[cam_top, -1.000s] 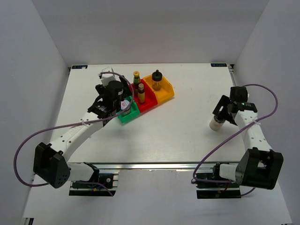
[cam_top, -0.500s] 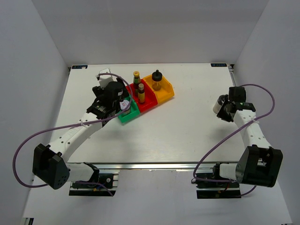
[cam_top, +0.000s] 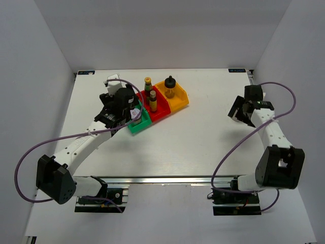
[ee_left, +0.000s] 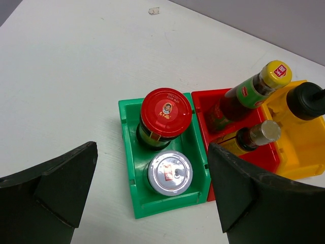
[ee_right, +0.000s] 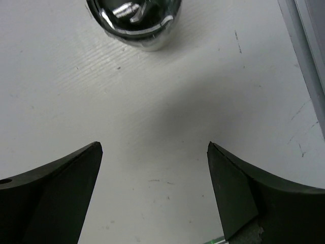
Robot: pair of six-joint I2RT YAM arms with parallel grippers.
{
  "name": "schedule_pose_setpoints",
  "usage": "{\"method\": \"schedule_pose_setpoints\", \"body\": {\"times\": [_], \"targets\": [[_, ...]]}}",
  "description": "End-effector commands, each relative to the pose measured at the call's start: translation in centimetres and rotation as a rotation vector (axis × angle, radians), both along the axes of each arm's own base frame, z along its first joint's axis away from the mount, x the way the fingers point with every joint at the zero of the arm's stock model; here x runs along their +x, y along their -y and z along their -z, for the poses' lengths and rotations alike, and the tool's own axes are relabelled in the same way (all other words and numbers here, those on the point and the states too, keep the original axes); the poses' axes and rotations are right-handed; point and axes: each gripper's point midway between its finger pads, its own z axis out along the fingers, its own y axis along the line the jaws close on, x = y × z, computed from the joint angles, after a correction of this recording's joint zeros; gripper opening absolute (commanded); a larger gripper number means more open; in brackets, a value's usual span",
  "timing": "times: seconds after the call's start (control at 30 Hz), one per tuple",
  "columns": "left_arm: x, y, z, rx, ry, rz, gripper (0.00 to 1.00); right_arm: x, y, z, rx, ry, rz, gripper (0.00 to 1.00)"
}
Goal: Organize the condiment bottles
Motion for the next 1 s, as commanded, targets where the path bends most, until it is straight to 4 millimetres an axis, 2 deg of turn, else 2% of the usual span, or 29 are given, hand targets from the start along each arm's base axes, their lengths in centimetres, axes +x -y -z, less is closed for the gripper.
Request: {"method": "schedule_pose_setpoints", "body": {"times": [0.0,0.07,0.17,0.27,0.37,0.5,0.83,0.9,0.97], "targets": [[0.4,-0.8,-1.6,0.006,0.014,-0.034,0.98,4.1,0.6,-1.9,-0.031,0.082,0.005,0.89],[0.6,-1.3,-1.5,0.010,0.008,-0.052,0.98,6.4,0.9,-2.3,-0.040,0.111,0.004,0.89],[0.6,-2.1,-1.4,0.011,0.011,-0.073,0.98,8.8,1.3,-2.3,-0.055,0.102,0.013,0.89],[0.6,-3.1,-1.5,0.018,0.012,-0.100,0.98,10.1,2.1,-1.6,-0.084,0.056,0.049,0.89],[0.5,-3.7,-1.6,0.020,0.016,-0.123,0.98,10.2,2.8,0.0,-0.111,-0.012,0.081,0.89],[0.7,-4.0,-1.3,0.020,0.014,-0.129,0.98,10.6,3.9,0.2,-0.158,-0.038,0.128,0.89],[1.3,-4.1,-0.8,0.026,-0.003,-0.136,0.98,11.7,5.1,1.6,-0.151,-0.068,0.146,0.89],[1.3,-4.2,-0.9,0.024,0.001,-0.138,0.98,12.0,4.9,1.7,-0.144,-0.057,0.142,0.87],[1.3,-4.2,-0.9,0.025,0.002,-0.139,0.98,12.1,4.8,1.8,-0.139,-0.051,0.133,0.75]]}}
